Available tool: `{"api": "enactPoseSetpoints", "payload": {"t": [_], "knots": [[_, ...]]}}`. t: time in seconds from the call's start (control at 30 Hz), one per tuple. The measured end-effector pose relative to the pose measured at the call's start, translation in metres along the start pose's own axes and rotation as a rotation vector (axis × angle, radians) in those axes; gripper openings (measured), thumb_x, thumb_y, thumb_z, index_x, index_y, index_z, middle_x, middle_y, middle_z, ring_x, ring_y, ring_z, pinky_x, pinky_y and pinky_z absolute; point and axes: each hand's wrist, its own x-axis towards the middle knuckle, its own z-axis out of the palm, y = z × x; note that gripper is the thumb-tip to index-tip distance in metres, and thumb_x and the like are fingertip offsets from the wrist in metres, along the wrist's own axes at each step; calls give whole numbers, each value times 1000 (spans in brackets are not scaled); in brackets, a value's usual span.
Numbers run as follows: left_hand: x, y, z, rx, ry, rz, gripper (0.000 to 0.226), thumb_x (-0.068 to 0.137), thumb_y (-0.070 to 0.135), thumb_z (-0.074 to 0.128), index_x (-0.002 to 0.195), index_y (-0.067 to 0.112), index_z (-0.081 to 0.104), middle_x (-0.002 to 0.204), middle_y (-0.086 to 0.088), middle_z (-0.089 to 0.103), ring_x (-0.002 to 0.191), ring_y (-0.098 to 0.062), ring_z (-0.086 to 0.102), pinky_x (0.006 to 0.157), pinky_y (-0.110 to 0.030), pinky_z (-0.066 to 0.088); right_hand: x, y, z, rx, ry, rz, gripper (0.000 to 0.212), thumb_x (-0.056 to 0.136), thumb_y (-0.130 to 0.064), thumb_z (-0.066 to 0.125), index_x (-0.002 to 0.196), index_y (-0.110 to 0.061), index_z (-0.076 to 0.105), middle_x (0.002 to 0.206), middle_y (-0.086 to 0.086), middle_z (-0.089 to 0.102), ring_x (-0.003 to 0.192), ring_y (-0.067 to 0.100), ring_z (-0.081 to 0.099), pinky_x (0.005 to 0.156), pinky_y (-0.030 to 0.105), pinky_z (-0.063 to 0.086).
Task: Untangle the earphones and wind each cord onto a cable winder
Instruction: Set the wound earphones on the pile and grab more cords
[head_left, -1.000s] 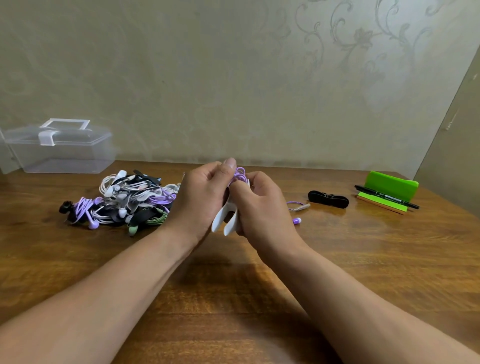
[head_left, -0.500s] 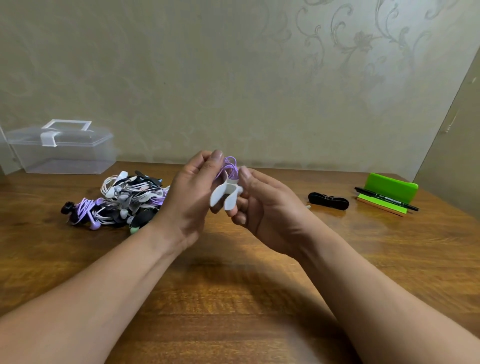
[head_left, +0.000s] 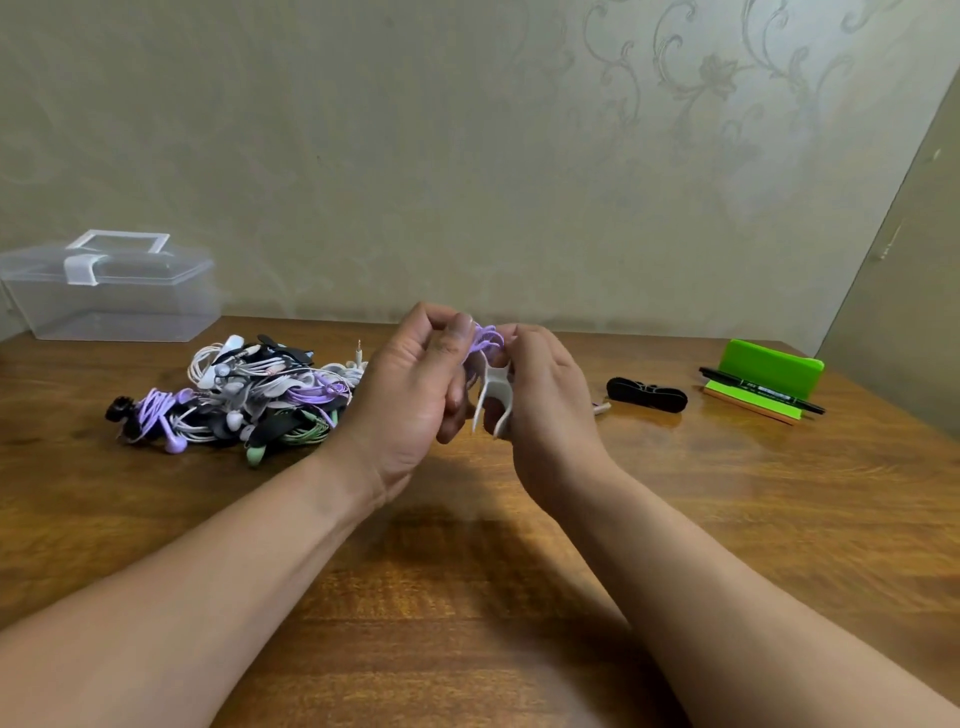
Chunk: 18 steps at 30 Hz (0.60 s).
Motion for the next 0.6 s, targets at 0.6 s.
{"api": "enactPoseSetpoints", "payload": {"t": [0.6], "knots": [[-10,4,11,178,-120,115,19,105,42,48,101,23,51,59,-22,39,47,-29,33,44,-39,31,4,-4,0,118,115,-23,35,102,-4,38,123,-19,61,85,11,68,62,18,62,51,28,45]]}}
